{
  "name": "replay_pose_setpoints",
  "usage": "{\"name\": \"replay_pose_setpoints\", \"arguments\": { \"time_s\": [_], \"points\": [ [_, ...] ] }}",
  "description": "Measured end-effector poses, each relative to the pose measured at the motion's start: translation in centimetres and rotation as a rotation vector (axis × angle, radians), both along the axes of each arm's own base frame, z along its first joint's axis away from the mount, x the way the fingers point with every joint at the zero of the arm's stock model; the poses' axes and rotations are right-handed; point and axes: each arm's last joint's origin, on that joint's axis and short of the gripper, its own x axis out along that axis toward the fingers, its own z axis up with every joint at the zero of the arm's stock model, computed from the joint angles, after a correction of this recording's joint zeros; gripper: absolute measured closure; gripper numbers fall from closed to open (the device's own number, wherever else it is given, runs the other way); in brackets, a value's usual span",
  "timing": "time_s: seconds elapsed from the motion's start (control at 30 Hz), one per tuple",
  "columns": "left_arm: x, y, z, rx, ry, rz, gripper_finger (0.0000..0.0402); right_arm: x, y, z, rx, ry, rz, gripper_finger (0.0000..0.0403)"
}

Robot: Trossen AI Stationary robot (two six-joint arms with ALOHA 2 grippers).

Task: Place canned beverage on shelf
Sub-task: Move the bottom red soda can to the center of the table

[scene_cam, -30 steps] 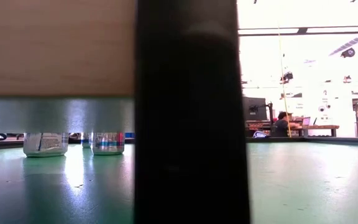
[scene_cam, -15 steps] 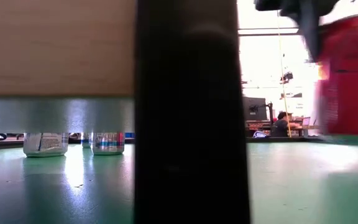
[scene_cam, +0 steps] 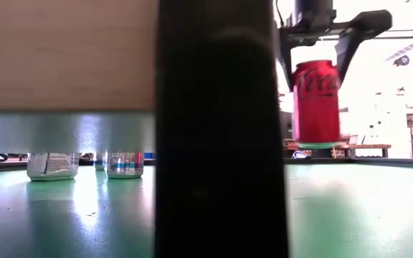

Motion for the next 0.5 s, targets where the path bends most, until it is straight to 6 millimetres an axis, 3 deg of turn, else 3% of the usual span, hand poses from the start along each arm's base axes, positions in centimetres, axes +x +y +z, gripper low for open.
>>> {"name": "replay_pose_setpoints", "arguments": {
  "time_s": [0.5],
  "points": [
    [0.0,0.0,0.0,0.0,0.0,0.0,0.0047,0.8,-11.1,0.0,0.005,-0.072,0.011,0.0095]
  ]
}}
